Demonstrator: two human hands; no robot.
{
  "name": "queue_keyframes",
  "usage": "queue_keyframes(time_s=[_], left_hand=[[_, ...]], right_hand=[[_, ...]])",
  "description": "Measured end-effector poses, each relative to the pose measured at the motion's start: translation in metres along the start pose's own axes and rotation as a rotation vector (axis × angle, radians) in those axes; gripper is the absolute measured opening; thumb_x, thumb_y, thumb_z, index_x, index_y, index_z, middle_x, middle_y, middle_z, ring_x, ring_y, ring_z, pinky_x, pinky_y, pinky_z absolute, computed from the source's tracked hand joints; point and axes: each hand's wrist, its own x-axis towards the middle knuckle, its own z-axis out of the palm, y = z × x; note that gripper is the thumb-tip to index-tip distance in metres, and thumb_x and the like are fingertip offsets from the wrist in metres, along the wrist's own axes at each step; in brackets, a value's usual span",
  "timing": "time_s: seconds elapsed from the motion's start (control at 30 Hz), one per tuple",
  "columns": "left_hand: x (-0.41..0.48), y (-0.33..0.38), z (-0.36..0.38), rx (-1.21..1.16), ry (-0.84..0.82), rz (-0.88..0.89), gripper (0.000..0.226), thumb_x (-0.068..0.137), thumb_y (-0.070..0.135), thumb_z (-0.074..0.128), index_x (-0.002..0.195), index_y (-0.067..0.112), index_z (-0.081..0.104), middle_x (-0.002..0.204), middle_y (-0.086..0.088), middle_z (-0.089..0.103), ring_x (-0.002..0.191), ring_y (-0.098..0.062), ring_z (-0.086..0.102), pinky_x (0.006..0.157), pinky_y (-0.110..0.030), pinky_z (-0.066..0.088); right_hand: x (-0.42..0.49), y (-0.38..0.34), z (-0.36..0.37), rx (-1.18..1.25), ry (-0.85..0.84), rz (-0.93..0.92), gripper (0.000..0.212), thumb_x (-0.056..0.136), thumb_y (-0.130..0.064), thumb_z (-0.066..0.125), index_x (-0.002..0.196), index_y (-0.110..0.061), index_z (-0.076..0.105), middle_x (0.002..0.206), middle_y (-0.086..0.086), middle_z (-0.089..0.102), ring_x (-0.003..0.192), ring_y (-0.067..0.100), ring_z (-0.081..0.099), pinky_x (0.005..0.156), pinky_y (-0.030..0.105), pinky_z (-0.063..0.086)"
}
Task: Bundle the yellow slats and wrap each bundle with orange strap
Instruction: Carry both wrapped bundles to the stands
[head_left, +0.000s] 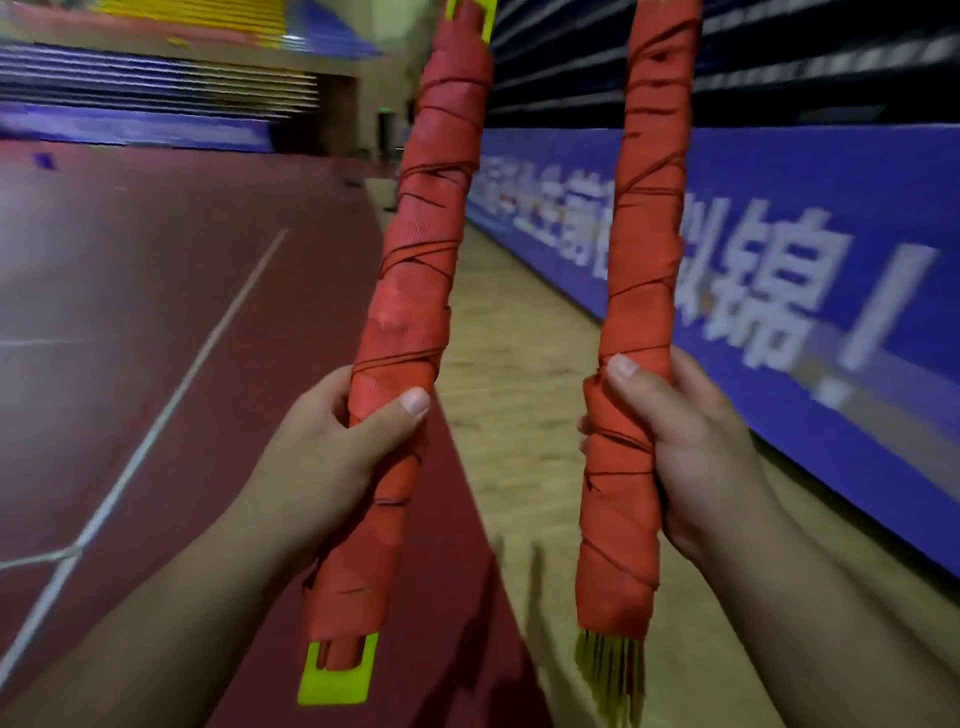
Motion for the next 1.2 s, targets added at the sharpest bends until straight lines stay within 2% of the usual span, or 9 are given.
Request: queue_keyframes(time_s=[0.1,0.2,0.3,0.4,0.53,0.7,0.87,1.03,1.2], left_hand=[[0.018,0.009,0.056,-0.108,-0.174,0.010,0.041,0.072,0.043,0.079,0.097,0.013,0.068,0.073,-0.007,0.073,0.057,-0.013,0.063,0.050,-0.023,0.050],[0.021,0.018,0.120,-0.154,-0.345,0.035,0.042,0.075,0.042,0.078,0.099,0.010,0.068,0.078,-0.012,0.074,0.063,-0.019,0.065,0.053,-0.026,0.052],[0.009,0.034,0.195,-0.236,-0.482,0.038,0.044,0.078,0.040,0.079,0.103,0.006,0.068,0.079,-0.018,0.072,0.058,-0.015,0.062,0.049,-0.023,0.049],[-0.014,0.053,0.268,-0.291,-0.603,0.047,0.046,0.075,0.038,0.077,0.104,0.003,0.066,0.074,-0.015,0.072,0.055,-0.015,0.060,0.046,-0.023,0.049],[-0.058,0.077,0.377,-0.367,-0.702,0.030,0.047,0.073,0.036,0.083,0.104,0.004,0.066,0.076,-0.016,0.072,0.056,-0.016,0.060,0.046,-0.024,0.050],[-0.102,0.105,0.489,-0.419,-0.775,0.034,0.046,0.073,0.039,0.069,0.103,0.006,0.068,0.079,-0.019,0.073,0.057,-0.017,0.062,0.047,-0.024,0.050],[-0.123,0.135,0.607,-0.437,-0.875,0.066,0.044,0.072,0.042,0.068,0.101,0.009,0.068,0.080,-0.019,0.073,0.059,-0.017,0.063,0.049,-0.024,0.050],[-0.114,0.148,0.703,-0.461,-0.978,0.107,0.048,0.067,0.053,0.074,0.098,0.016,0.071,0.081,-0.017,0.074,0.063,-0.019,0.065,0.051,-0.026,0.052],[-0.089,0.168,0.819,-0.531,-1.099,0.128,0.039,0.074,0.044,0.081,0.099,0.015,0.071,0.081,-0.014,0.075,0.067,-0.021,0.069,0.052,-0.023,0.053]], right_hand=[[-0.007,-0.012,-0.044,-0.061,0.198,-0.022,0.018,0.080,-0.029,0.072,0.093,-0.018,0.067,0.080,0.012,0.063,0.070,0.027,0.058,0.061,0.038,0.050],[-0.025,-0.029,-0.100,-0.099,0.357,-0.063,0.023,0.077,-0.037,0.069,0.091,-0.018,0.067,0.080,0.016,0.062,0.069,0.028,0.058,0.061,0.039,0.049],[-0.049,-0.051,-0.168,-0.131,0.495,-0.107,0.027,0.077,-0.038,0.068,0.095,-0.018,0.068,0.081,0.016,0.063,0.070,0.028,0.058,0.061,0.038,0.049],[-0.075,-0.070,-0.234,-0.171,0.609,-0.149,0.025,0.078,-0.036,0.068,0.095,-0.019,0.068,0.079,0.012,0.063,0.070,0.027,0.058,0.062,0.038,0.049],[-0.117,-0.106,-0.337,-0.230,0.753,-0.183,0.024,0.077,-0.036,0.068,0.095,-0.020,0.069,0.081,0.012,0.065,0.071,0.029,0.060,0.064,0.040,0.051],[-0.155,-0.141,-0.438,-0.277,0.859,-0.192,0.031,0.077,-0.038,0.068,0.101,-0.018,0.069,0.084,0.010,0.071,0.074,0.026,0.064,0.070,0.041,0.050],[-0.169,-0.166,-0.531,-0.288,0.959,-0.205,0.020,0.080,-0.032,0.071,0.097,-0.022,0.068,0.078,0.005,0.071,0.069,0.022,0.067,0.061,0.035,0.051],[-0.154,-0.182,-0.600,-0.313,1.048,-0.234,0.022,0.075,-0.038,0.069,0.093,-0.025,0.070,0.080,0.011,0.068,0.070,0.027,0.063,0.064,0.040,0.051],[-0.123,-0.201,-0.678,-0.477,1.202,-0.254,0.025,0.073,-0.043,0.069,0.094,-0.030,0.070,0.089,0.018,0.072,0.077,0.037,0.067,0.070,0.054,0.056]])
